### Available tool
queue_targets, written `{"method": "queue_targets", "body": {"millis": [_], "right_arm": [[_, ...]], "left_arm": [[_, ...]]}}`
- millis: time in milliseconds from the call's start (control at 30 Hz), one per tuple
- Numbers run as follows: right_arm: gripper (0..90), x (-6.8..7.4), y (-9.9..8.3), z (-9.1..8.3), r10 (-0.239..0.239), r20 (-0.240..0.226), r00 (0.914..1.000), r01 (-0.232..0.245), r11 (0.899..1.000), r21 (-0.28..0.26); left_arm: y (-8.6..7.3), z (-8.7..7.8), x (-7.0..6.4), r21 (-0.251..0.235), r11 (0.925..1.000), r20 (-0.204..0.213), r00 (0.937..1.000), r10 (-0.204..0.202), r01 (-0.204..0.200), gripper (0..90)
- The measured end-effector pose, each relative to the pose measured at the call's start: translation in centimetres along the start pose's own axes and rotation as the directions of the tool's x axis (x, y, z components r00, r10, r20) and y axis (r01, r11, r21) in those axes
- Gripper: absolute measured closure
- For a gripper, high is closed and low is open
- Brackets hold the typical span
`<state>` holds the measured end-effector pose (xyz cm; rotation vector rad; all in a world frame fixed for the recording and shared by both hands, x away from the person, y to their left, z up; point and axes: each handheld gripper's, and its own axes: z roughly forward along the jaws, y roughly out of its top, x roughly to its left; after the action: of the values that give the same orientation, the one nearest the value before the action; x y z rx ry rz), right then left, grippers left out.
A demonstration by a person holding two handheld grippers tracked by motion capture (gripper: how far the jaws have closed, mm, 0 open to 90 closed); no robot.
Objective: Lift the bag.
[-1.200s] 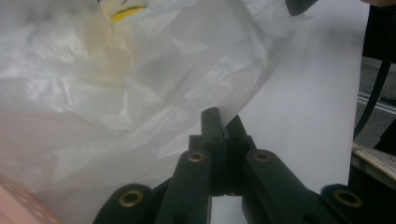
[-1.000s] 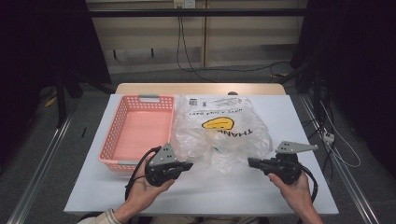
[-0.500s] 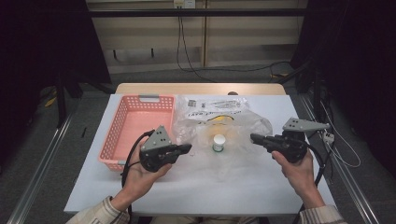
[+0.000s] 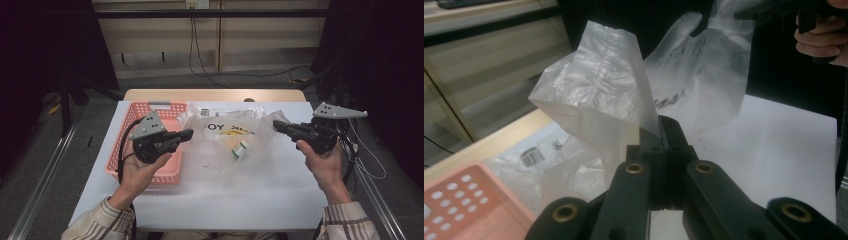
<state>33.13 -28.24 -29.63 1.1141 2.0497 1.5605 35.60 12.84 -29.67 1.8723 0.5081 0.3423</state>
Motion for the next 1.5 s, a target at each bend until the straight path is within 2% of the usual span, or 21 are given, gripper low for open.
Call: {"method": "queue_targets", "body": {"millis": [167, 333, 567, 667, 867, 933, 1033, 1133, 1233, 1367, 1500], "right_arm": [[90.0, -0.3, 1.5, -0.5, -0.008, 0.017, 0.9998, 0.008, 0.999, -0.032], [90.0, -0.4, 4.1, -1.4, -0.027, 0.04, 0.9988, 0.03, 0.997, -0.072], [90.0, 0.0, 8.1, -2.2, -0.062, 0.054, 0.9966, 0.069, 0.988, -0.14], [90.0, 0.0, 9.6, -2.2, -0.074, 0.064, 0.9952, 0.083, 0.985, -0.152], [90.0, -0.4, 11.9, -3.0, -0.079, 0.085, 0.9932, 0.093, 0.979, -0.184], [90.0, -0.5, 12.6, -3.3, -0.086, 0.094, 0.9919, 0.103, 0.976, -0.193], [90.0, -0.7, 13.6, -3.9, -0.078, 0.106, 0.9914, 0.099, 0.972, -0.211], [90.0, -1.2, 14.6, -4.1, -0.076, 0.121, 0.9898, 0.1, 0.972, -0.213], [90.0, -1.6, 15.1, -3.9, -0.067, 0.134, 0.9887, 0.094, 0.974, -0.206], [90.0, -2.4, 14.9, -2.9, -0.05, 0.144, 0.9882, 0.077, 0.98, -0.183], [90.0, -3.0, 14.2, -2.1, -0.037, 0.152, 0.9876, 0.062, 0.985, -0.162]], "left_arm": [[1.6, -1.2, 0.6, -0.034, 0.9994, -0.028, 0.9996, 0.005, -0.006, 90.0], [3.4, -2.0, 1.4, -0.065, 0.9978, -0.056, 0.9984, 0.011, -0.014, 90.0], [6.2, -2.8, 1.8, -0.152, 0.9881, -0.07, 0.9975, 0.014, -0.024, 90.0], [7.4, -2.9, 2.0, -0.179, 0.9835, -0.078, 0.9969, 0.01, -0.024, 90.0], [9.7, -3.5, 2.5, -0.203, 0.9783, -0.115, 0.9931, 0.02, -0.043, 90.0], [10.4, -3.8, 2.6, -0.221, 0.9742, -0.121, 0.9924, 0.021, -0.048, 90.0], [11.5, -4.2, 2.8, -0.23, 0.9718, -0.126, 0.9917, 0.024, -0.053, 90.0], [12.2, -4.2, 3.3, -0.226, 0.9729, -0.137, 0.9905, 0.016, -0.047, 90.0], [12.4, -3.9, 3.9, -0.207, 0.9775, -0.153, 0.9881, 0.011, -0.043, 90.0], [11.9, -3.3, 4.6, -0.201, 0.9796, -0.151, 0.9883, -0.018, -0.013, 90.0], [11.0, -2.5, 4.8, -0.161, 0.9868, -0.151, 0.9884, -0.01, -0.015, 90.0]]}}
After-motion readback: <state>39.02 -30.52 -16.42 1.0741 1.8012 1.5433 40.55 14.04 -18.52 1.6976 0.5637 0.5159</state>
